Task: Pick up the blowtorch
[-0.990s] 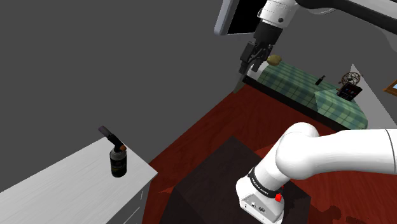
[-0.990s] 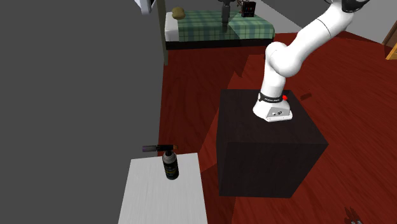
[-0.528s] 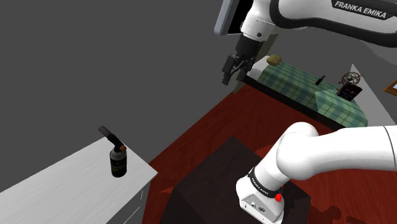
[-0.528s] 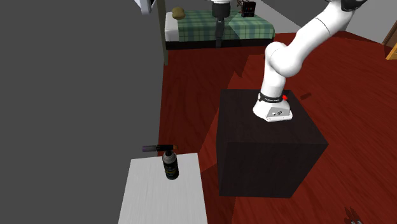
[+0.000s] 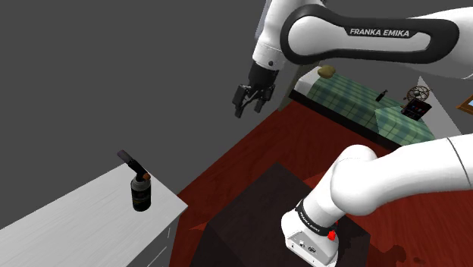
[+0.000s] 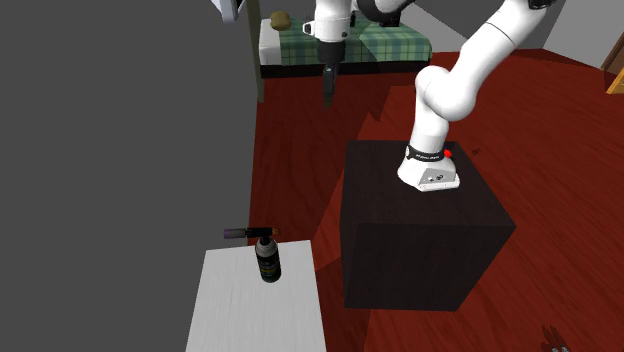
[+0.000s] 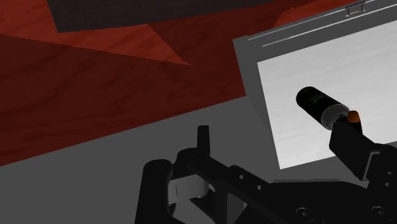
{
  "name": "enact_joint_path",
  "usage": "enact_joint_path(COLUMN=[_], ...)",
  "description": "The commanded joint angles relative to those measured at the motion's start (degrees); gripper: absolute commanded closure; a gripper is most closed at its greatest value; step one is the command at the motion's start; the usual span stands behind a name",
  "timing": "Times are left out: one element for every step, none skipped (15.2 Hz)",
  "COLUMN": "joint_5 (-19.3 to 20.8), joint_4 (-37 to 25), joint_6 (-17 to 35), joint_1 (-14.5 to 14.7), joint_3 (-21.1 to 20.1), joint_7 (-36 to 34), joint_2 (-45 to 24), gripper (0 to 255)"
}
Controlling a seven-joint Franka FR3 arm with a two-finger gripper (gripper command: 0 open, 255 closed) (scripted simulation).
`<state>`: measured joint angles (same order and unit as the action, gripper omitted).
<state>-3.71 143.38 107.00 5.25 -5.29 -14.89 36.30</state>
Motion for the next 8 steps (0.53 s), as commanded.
enact_joint_path(joint_5=[-0.82, -1.17, -1.47, -1.73, -1.94, -2.09, -2.18, -2.19], joint_4=[0.42, 0.56, 0.63, 0.61, 0.51, 0.32, 0.05, -0.30], joint_6=[3.54, 5.34, 7.14, 8.92, 10.69, 12.43, 14.15, 15.83], joint_1=[0.61, 0.89, 1.17, 1.43, 1.65, 1.86, 2.05, 2.22], joint_3=[-1.48, -2.23, -2.98, -3.72, -4.47, -5.21, -5.95, -6.68], joint_7=[-1.56, -2.33, -3.11, -3.89, -4.68, -5.49, -6.32, -7.17], joint_2=[-2.83, -4.40, -6.03, -7.74, -9.52, -11.35, -13.24, -15.19], gripper=[0, 0, 0, 0, 0, 0, 0, 0])
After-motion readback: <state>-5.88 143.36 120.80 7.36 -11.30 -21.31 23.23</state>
